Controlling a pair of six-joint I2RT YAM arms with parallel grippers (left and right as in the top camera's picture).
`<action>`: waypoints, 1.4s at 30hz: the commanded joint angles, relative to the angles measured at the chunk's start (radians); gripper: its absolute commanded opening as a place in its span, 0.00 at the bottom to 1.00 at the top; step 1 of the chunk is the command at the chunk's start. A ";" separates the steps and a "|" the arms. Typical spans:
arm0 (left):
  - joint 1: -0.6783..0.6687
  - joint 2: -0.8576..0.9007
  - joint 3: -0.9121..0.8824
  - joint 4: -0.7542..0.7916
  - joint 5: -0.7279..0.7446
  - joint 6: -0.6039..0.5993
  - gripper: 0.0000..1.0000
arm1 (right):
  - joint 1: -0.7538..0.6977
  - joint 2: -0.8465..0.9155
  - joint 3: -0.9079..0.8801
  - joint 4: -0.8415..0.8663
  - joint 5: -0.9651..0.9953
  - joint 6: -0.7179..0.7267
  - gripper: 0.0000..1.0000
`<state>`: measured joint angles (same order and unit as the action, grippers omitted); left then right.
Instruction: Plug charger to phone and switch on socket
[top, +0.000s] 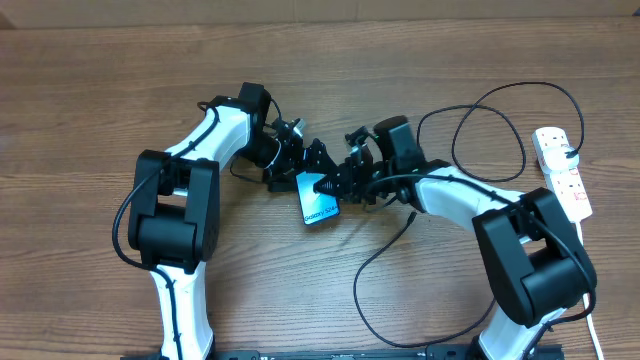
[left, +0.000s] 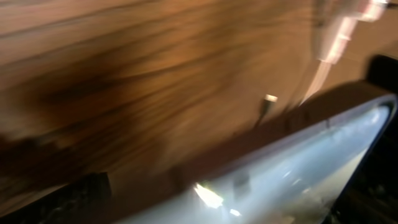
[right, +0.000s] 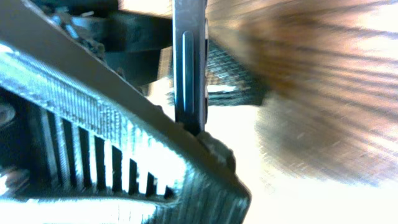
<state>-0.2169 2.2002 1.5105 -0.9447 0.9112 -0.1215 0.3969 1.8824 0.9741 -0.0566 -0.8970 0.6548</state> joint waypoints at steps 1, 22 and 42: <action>0.001 0.020 -0.029 -0.005 0.315 0.174 0.99 | -0.059 -0.018 0.022 0.027 -0.131 0.004 0.04; 0.016 0.020 -0.029 0.119 0.669 0.166 0.40 | -0.056 -0.018 0.022 0.203 -0.130 0.202 0.04; 0.016 0.020 -0.029 0.137 0.669 0.158 0.35 | -0.048 -0.018 0.021 0.106 -0.235 0.133 0.48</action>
<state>-0.1890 2.2276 1.4723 -0.8143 1.5574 0.0292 0.3389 1.8732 0.9867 0.0334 -1.0840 0.8112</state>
